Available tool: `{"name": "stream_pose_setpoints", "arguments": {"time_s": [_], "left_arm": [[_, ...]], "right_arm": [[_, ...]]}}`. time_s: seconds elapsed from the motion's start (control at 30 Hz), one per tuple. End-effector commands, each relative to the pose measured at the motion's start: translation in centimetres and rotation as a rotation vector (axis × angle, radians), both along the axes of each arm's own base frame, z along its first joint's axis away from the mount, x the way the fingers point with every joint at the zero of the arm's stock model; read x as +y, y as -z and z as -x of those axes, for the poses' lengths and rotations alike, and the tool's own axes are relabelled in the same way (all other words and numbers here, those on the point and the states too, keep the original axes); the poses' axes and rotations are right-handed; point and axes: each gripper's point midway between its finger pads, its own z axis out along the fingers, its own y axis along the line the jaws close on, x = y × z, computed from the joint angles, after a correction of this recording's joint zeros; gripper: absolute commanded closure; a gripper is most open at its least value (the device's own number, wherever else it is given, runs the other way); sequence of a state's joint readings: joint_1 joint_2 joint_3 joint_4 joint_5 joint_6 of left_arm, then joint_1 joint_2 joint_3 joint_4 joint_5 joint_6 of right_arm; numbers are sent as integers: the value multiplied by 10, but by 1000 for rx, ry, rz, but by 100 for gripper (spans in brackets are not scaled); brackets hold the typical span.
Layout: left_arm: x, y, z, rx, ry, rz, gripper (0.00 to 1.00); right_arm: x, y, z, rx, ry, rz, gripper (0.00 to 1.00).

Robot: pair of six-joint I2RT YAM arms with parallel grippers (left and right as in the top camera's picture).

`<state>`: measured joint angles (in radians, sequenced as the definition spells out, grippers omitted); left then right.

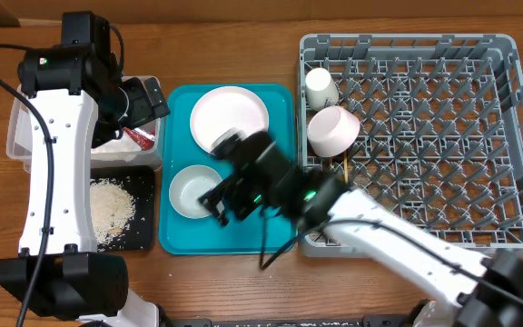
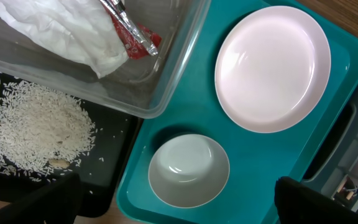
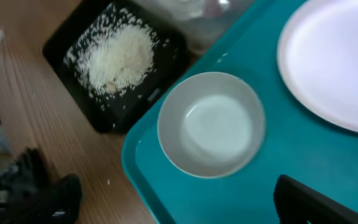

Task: Sort waste into correct bins and load items into the dishwasher
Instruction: 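Reach the right gripper to the grey-green bowl on the teal tray, then grasp the grey-green bowl rim with the right gripper and lift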

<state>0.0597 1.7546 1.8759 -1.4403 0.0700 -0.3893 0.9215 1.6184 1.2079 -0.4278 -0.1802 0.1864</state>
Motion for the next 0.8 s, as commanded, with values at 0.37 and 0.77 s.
{"name": "stream_pose_setpoints", "arguments": {"time_s": [0.37,0.77], "left_arm": [[0,-2,1,-6,7,-5,0],[0,-2,1,-6,7,-5,0]], "right_arm": [[52,108,9,-253,-292,225,10],[49,118,5,-252,-300,252,77]]}}
